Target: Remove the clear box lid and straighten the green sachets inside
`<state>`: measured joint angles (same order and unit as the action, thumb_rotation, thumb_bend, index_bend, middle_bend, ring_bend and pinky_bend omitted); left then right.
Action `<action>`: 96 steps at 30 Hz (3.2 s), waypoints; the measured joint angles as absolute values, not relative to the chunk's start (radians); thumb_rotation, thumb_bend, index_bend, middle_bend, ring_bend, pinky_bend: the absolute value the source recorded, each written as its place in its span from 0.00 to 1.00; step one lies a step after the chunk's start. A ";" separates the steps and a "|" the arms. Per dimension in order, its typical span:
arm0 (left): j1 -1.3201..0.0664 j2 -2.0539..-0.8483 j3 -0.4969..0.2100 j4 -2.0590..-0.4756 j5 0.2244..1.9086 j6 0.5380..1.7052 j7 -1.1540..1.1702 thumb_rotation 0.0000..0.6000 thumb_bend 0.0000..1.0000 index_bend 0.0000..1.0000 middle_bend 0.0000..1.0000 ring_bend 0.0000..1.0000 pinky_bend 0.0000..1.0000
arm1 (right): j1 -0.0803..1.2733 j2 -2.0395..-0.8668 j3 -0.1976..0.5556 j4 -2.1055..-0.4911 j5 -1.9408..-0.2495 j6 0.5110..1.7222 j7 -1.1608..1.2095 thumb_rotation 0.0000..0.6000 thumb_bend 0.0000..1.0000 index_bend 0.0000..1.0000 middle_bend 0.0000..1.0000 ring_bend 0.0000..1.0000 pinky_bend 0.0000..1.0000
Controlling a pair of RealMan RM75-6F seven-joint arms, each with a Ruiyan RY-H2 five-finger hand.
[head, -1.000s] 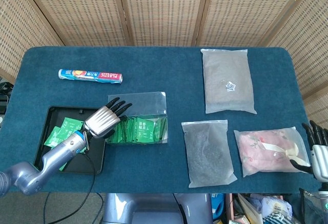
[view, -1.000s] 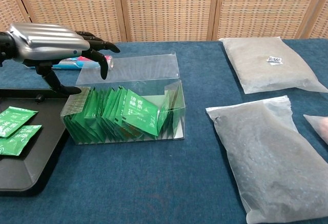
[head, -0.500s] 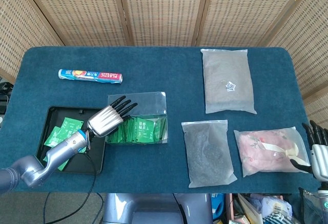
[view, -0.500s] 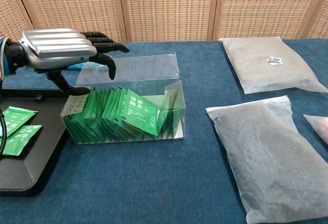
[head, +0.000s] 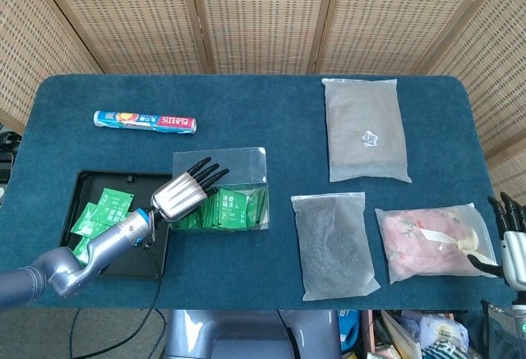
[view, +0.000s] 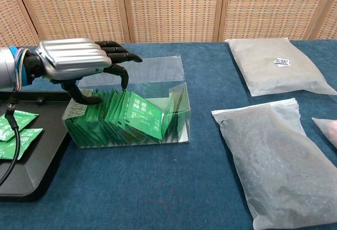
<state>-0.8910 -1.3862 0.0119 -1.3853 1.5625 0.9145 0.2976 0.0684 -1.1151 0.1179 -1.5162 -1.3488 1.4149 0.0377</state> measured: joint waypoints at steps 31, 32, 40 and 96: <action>-0.887 -1.413 -0.012 -1.391 1.534 0.885 0.366 1.00 0.37 0.38 0.00 0.00 0.00 | 0.066 -1.110 0.123 -1.513 -1.347 1.415 0.052 1.00 0.00 0.00 0.00 0.00 0.00; -0.887 -1.415 -0.013 -1.391 1.534 0.884 0.369 1.00 0.37 0.38 0.00 0.00 0.00 | 0.066 -1.110 0.123 -1.513 -1.347 1.415 0.052 1.00 0.00 0.00 0.00 0.00 0.00; -0.890 -1.426 -0.020 -1.394 1.522 0.873 0.397 1.00 0.37 0.39 0.00 0.00 0.00 | 0.064 -1.106 0.123 -1.513 -1.346 1.416 0.058 1.00 0.00 0.00 0.00 0.00 0.00; -0.897 -1.462 -0.044 -1.399 1.518 0.900 0.397 1.00 0.37 0.47 0.00 0.00 0.00 | 0.067 -1.105 0.125 -1.511 -1.346 1.408 0.066 1.00 0.00 0.00 0.00 0.00 0.00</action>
